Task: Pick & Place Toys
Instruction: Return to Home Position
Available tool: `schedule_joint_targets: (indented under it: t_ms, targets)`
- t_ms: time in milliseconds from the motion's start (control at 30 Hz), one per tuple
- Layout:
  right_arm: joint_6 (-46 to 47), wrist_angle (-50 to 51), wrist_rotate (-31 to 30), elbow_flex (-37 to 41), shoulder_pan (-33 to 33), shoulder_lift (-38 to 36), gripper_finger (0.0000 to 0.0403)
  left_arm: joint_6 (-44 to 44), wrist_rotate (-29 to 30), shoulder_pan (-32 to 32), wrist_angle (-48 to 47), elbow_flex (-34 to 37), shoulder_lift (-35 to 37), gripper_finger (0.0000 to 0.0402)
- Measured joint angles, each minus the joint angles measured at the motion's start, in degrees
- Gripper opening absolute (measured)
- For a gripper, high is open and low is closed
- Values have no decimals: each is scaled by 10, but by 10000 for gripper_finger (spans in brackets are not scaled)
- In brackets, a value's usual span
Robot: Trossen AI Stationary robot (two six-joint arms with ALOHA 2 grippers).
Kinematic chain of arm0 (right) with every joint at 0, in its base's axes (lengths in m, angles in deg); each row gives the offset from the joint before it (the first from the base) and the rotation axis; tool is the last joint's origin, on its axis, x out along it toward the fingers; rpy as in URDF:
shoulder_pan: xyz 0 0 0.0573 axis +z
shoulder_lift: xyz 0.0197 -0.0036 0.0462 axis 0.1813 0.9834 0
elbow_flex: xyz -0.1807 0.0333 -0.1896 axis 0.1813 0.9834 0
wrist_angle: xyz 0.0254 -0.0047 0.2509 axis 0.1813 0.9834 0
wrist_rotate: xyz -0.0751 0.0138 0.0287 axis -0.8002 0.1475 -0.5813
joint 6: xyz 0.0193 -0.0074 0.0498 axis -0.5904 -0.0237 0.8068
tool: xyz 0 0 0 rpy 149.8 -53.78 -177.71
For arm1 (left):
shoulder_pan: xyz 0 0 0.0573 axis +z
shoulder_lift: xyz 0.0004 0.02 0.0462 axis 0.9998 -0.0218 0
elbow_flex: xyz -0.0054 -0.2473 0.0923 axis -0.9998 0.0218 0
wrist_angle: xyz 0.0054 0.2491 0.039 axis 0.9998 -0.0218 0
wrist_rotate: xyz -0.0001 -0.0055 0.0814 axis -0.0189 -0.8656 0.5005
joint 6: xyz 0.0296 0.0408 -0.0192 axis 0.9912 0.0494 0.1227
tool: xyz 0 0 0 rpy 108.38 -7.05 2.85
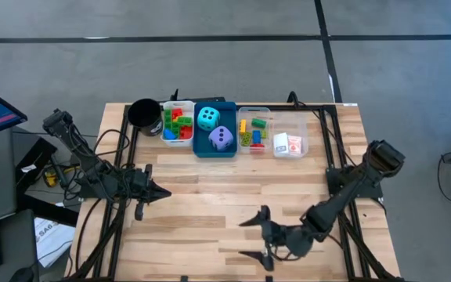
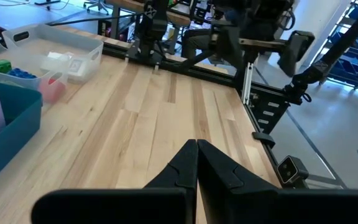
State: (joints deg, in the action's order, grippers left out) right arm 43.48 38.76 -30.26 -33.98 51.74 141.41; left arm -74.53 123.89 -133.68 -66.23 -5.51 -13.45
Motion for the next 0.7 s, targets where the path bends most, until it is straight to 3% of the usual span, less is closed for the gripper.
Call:
schedule_joint_targets:
  t_ms: [200,333,500,600,700]
  targets:
    - [93,-12,2,0,23,0,384,-59,-5,0,13,0,0,0]
    - [-21,-30,2,0,50,0,384,-70,-5,0,30,0,0,0]
    - [-136,-7,-2,0,82,-21,384,10,7,1,36,0,1,0]
    - [-51,54,-8,3,102,-61,384,76,-19,-10,47,0,14,0]
    - [33,87,-14,38,126,-120,384,118,-9,-24,47,0,27,0]
